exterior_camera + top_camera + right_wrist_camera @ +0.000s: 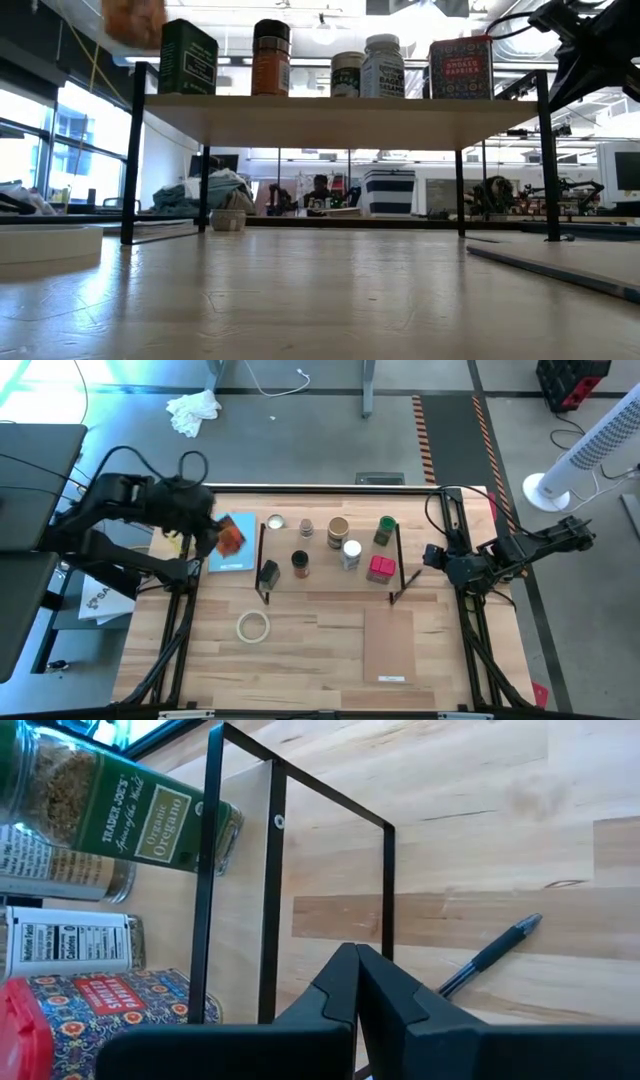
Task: Shelf spices
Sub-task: Remove the orange seasoning bag from the shelf
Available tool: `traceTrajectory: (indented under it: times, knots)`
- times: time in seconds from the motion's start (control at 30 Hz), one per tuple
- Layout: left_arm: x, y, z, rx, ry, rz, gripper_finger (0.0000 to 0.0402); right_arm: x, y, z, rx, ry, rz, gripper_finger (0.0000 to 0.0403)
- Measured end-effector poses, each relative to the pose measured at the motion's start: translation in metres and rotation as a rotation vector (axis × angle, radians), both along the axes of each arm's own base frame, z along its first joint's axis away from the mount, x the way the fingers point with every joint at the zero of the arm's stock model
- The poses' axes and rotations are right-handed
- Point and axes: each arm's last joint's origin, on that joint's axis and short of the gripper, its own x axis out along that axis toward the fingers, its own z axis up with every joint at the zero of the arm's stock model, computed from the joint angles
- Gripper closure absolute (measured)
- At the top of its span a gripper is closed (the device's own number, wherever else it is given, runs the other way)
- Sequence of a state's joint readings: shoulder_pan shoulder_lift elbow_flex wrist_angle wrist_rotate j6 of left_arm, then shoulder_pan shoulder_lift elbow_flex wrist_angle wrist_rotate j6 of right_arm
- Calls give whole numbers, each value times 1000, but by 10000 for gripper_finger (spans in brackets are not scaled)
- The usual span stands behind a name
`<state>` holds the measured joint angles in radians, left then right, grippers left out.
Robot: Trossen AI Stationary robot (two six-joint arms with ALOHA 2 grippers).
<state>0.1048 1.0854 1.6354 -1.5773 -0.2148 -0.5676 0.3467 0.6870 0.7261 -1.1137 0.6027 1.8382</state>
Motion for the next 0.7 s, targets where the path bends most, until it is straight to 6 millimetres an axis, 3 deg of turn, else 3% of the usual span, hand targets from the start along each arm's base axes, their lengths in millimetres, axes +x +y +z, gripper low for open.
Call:
traceTrajectory:
  times: [0.13, 0.23, 0.7]
  knots:
    - [11, -6, -35, -103, 74, -2, 401, 1, 0, 0, 2, -2, -4, 403]
    - [10, -13, -69, -165, 232, 21, 401, 1, 0, 0, 0, -3, -5, 403]
    - [13, -26, -172, -215, 155, 279, 401, 1, 0, 0, -5, 2, -8, 403]
